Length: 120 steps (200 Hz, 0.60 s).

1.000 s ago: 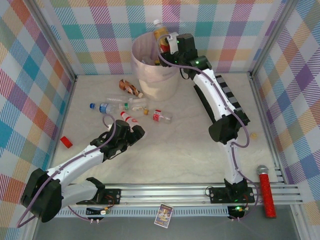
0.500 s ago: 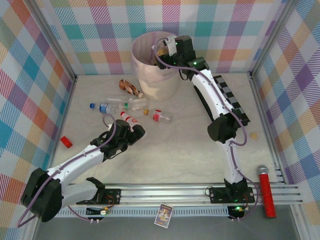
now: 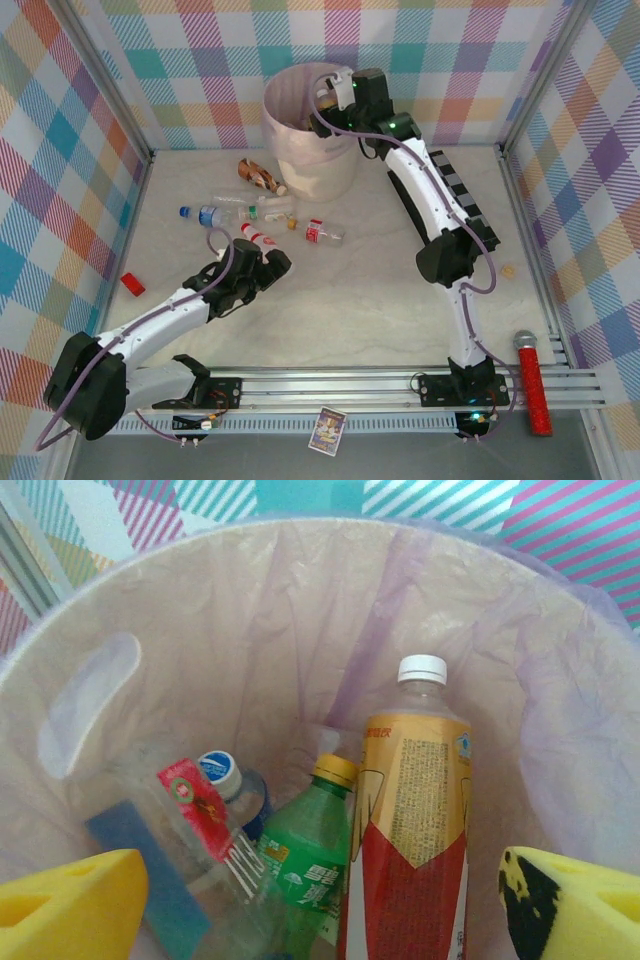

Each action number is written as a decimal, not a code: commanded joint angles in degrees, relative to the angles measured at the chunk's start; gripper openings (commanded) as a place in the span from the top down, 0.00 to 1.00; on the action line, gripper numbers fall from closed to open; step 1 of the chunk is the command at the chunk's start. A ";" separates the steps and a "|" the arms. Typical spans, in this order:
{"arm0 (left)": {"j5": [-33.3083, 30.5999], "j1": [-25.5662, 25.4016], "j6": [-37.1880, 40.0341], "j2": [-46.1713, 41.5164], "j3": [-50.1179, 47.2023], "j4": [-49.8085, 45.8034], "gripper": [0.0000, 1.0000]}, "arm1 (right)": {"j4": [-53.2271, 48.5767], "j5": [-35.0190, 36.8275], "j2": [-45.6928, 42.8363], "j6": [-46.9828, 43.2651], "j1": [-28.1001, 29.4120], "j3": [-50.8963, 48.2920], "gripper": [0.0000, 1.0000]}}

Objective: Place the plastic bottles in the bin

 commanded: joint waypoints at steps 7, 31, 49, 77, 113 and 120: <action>-0.68 -0.40 1.30 2.40 4.07 0.67 0.00 | -2.85 -3.11 -8.15 0.55 -0.04 1.92 0.07; -0.68 -0.18 3.20 6.04 7.34 0.49 0.00 | -6.17 -3.63 -13.46 2.90 -0.10 -2.86 0.04; -0.75 0.15 4.05 8.89 9.26 1.06 0.00 | -6.77 -4.12 -19.06 3.40 -0.13 -11.14 0.02; 0.33 1.59 3.41 13.43 11.70 2.45 0.00 | -5.19 -3.79 -30.40 4.56 -0.18 -28.41 0.01; 0.28 1.90 2.95 19.61 16.29 1.15 0.00 | -2.13 -1.99 -44.74 5.73 -0.22 -49.56 0.01; -0.13 1.86 2.67 20.39 16.82 0.87 0.00 | -2.25 -1.53 -46.76 6.03 -0.35 -52.44 0.01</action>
